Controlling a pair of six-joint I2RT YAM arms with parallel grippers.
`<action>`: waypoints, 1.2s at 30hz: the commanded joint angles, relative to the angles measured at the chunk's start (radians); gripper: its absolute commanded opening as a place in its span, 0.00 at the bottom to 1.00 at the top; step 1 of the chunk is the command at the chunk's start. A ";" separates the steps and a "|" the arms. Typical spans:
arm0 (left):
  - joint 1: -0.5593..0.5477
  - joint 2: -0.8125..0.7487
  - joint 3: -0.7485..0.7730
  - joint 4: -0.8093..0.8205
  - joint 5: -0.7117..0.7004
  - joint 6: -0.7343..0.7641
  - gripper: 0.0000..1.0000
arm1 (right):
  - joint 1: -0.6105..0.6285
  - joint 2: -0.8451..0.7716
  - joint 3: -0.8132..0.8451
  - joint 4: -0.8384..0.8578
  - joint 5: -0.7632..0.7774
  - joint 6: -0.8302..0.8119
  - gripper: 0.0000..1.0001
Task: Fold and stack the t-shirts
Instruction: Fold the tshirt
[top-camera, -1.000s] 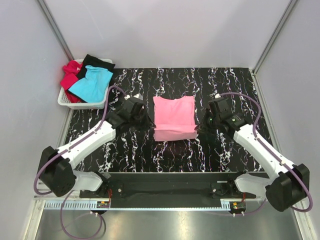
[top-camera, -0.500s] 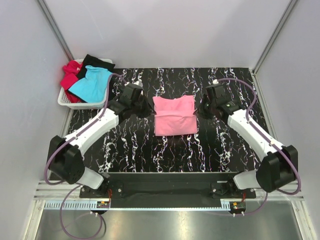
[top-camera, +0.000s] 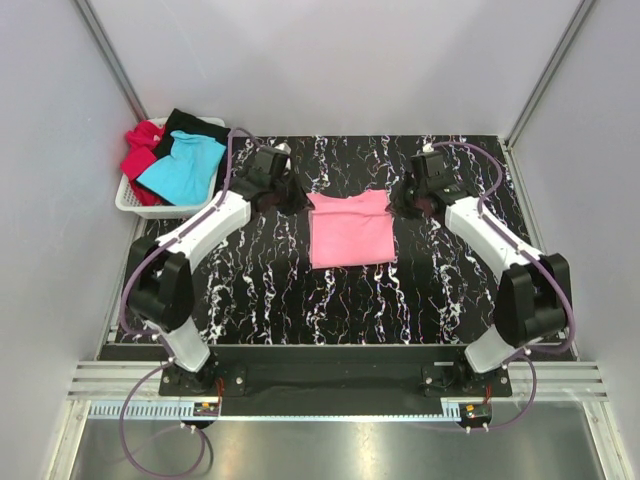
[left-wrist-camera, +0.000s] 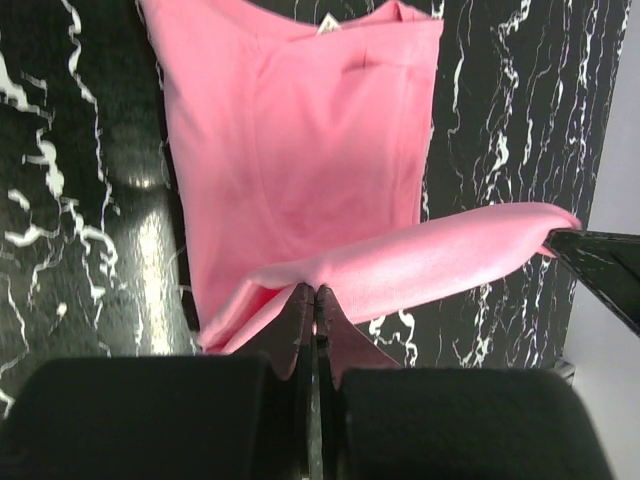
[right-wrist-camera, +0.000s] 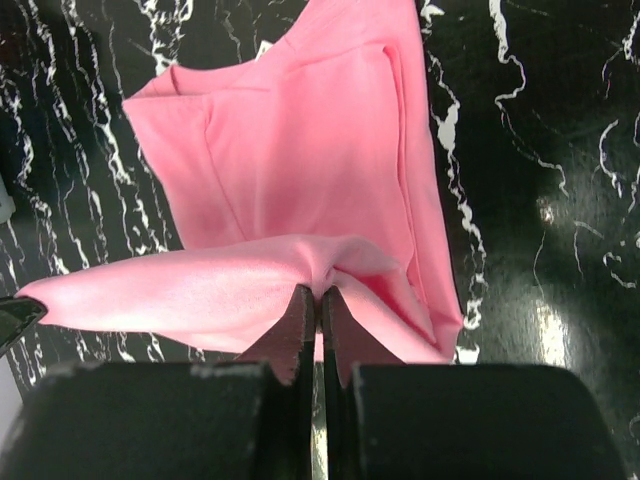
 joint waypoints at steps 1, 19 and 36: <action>0.018 0.041 0.085 0.039 0.026 0.035 0.00 | -0.025 0.060 0.060 0.072 -0.013 -0.026 0.00; 0.128 0.394 0.327 0.077 0.070 0.090 0.17 | -0.085 0.472 0.376 0.144 -0.120 -0.103 0.27; 0.142 -0.020 -0.011 0.095 0.163 0.066 0.99 | -0.094 0.248 0.058 0.438 -0.537 0.119 1.00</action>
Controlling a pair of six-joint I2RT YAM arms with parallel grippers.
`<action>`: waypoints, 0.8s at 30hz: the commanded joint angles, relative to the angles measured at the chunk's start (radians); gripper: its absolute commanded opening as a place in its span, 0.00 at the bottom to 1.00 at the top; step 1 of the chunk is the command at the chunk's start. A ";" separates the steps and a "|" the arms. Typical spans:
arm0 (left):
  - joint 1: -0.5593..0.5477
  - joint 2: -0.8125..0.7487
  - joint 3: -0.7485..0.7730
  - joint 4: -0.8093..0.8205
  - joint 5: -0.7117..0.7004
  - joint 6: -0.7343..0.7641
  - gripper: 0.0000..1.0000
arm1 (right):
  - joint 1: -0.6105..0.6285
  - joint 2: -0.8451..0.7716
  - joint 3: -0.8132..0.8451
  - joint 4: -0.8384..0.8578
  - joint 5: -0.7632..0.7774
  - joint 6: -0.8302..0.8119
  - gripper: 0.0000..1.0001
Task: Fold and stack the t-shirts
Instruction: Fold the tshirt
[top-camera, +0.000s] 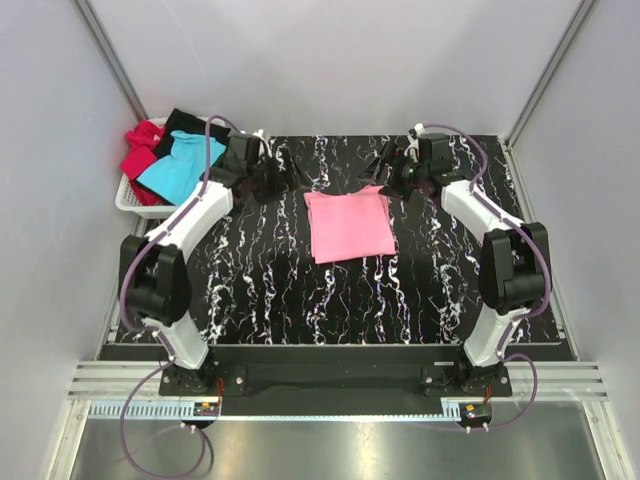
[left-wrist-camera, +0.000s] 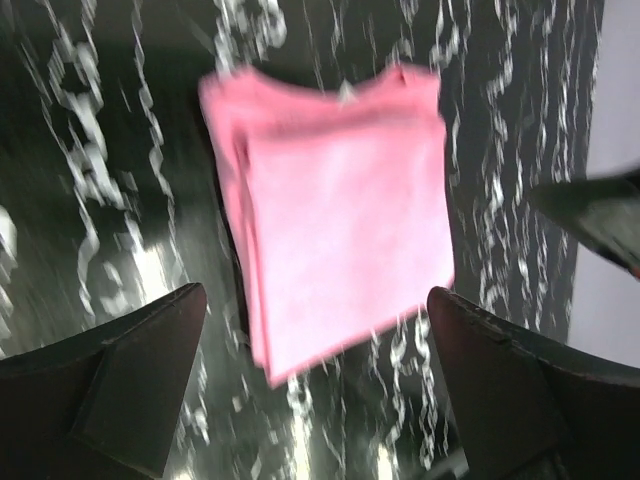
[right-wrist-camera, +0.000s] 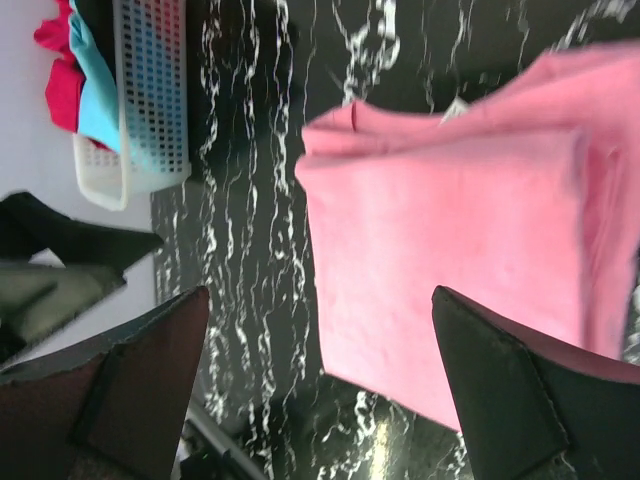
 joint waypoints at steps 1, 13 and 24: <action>-0.019 -0.133 -0.196 0.127 0.029 -0.091 0.99 | 0.010 0.018 -0.096 0.135 -0.087 0.116 1.00; -0.043 0.054 -0.194 0.410 0.147 -0.224 0.72 | 0.010 0.231 0.115 0.089 -0.065 -0.018 1.00; -0.046 0.377 0.029 0.502 0.111 -0.270 0.70 | -0.002 0.366 0.170 0.087 0.033 -0.085 1.00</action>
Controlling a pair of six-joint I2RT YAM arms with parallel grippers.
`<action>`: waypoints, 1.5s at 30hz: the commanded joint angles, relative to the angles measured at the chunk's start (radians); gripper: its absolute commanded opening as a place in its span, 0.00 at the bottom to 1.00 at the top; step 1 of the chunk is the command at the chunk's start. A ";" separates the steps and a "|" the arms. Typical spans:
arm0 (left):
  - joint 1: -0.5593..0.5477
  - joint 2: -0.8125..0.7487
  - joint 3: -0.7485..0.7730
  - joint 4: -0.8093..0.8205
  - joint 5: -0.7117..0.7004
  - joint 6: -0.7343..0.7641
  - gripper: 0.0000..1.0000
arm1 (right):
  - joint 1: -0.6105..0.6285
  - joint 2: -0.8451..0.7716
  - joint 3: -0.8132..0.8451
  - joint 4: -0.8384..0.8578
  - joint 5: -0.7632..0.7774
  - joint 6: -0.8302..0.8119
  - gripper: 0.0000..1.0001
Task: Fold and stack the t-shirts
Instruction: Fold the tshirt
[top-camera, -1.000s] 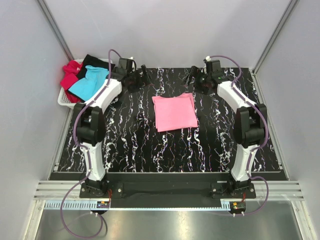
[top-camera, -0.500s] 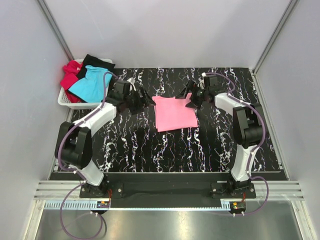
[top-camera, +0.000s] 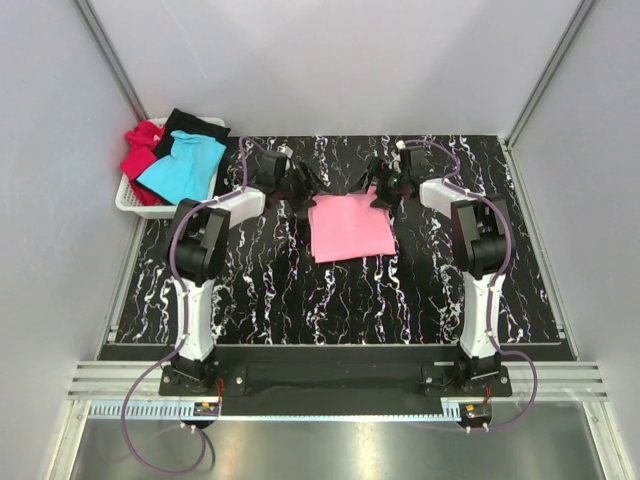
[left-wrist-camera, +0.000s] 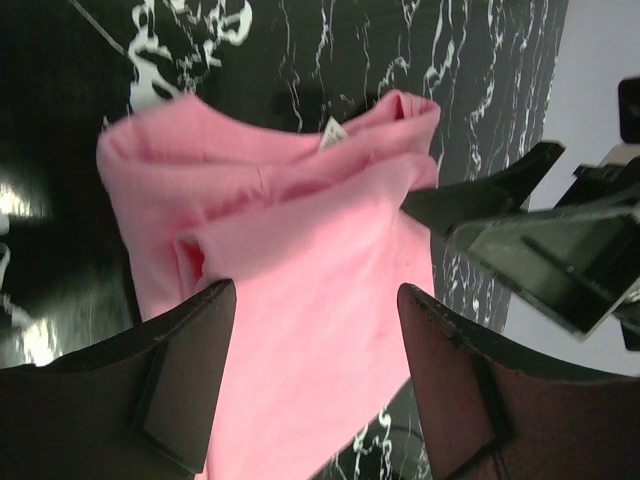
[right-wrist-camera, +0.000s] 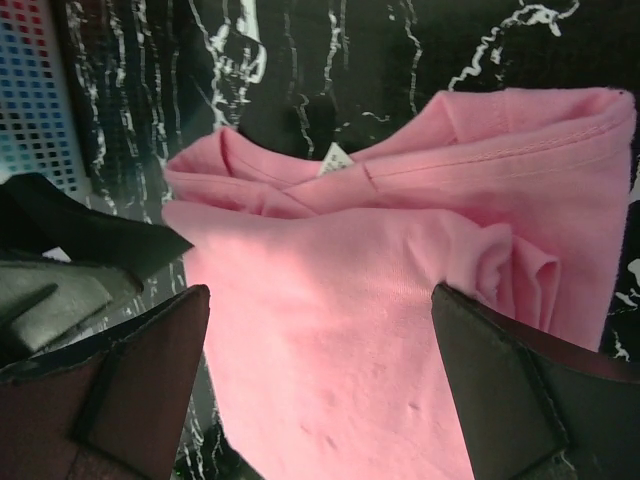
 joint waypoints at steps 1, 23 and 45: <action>0.000 0.080 0.088 0.065 -0.009 -0.014 0.70 | -0.007 0.036 0.037 0.015 0.054 -0.057 1.00; 0.003 -0.574 0.020 -0.554 -0.281 0.357 0.99 | -0.036 -0.701 -0.135 -0.388 0.316 -0.062 1.00; 0.067 -0.826 -0.314 -0.642 -0.414 0.294 0.99 | -0.036 -0.815 -0.326 -0.340 0.534 -0.129 1.00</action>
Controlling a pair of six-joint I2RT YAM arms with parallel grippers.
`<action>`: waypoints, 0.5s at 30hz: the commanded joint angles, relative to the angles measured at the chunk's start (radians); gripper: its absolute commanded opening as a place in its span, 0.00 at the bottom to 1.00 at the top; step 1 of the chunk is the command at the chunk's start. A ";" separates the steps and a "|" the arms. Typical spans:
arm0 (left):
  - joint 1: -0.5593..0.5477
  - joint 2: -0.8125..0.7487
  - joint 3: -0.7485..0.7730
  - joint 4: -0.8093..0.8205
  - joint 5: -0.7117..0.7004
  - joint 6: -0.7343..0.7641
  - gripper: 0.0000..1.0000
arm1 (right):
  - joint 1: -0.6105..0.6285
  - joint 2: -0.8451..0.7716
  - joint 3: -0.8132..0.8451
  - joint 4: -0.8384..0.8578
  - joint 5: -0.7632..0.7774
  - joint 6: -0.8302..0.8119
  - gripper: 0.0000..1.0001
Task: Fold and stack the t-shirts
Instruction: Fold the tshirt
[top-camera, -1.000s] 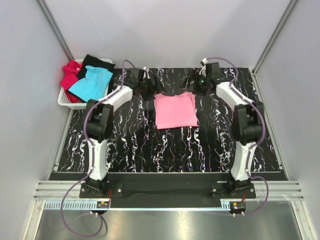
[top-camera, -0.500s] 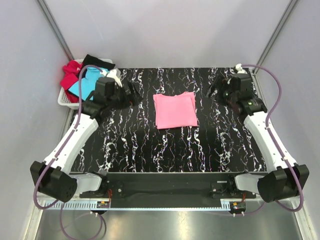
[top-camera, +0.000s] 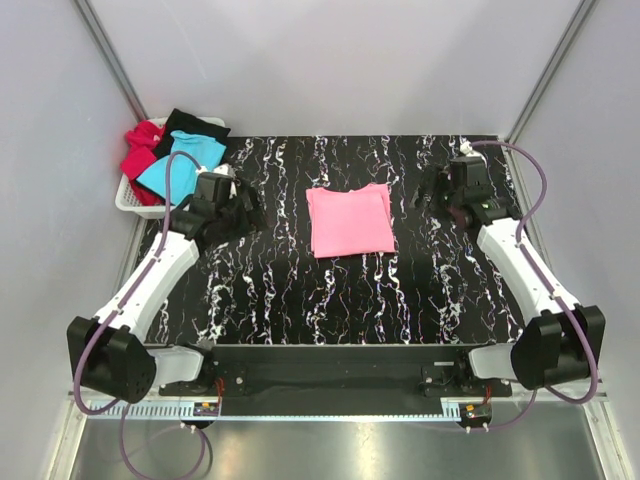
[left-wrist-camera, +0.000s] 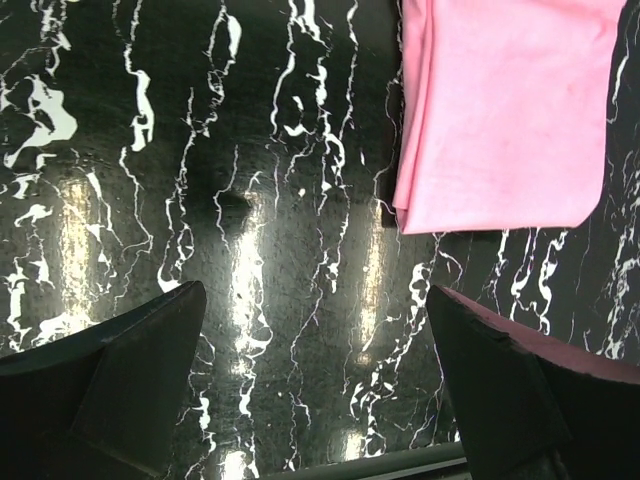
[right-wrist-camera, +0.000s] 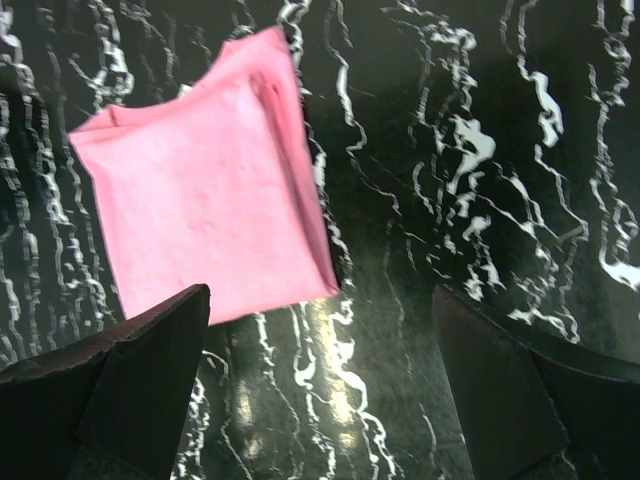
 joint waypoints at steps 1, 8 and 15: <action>0.034 0.019 0.031 0.021 -0.027 -0.025 0.99 | -0.001 0.050 0.064 0.094 -0.055 0.034 1.00; 0.077 0.019 0.024 0.026 0.050 -0.024 0.99 | 0.069 0.230 0.167 0.045 -0.097 0.063 1.00; 0.091 -0.004 0.021 0.038 -0.002 0.002 0.99 | 0.220 0.334 0.302 0.011 -0.034 0.109 1.00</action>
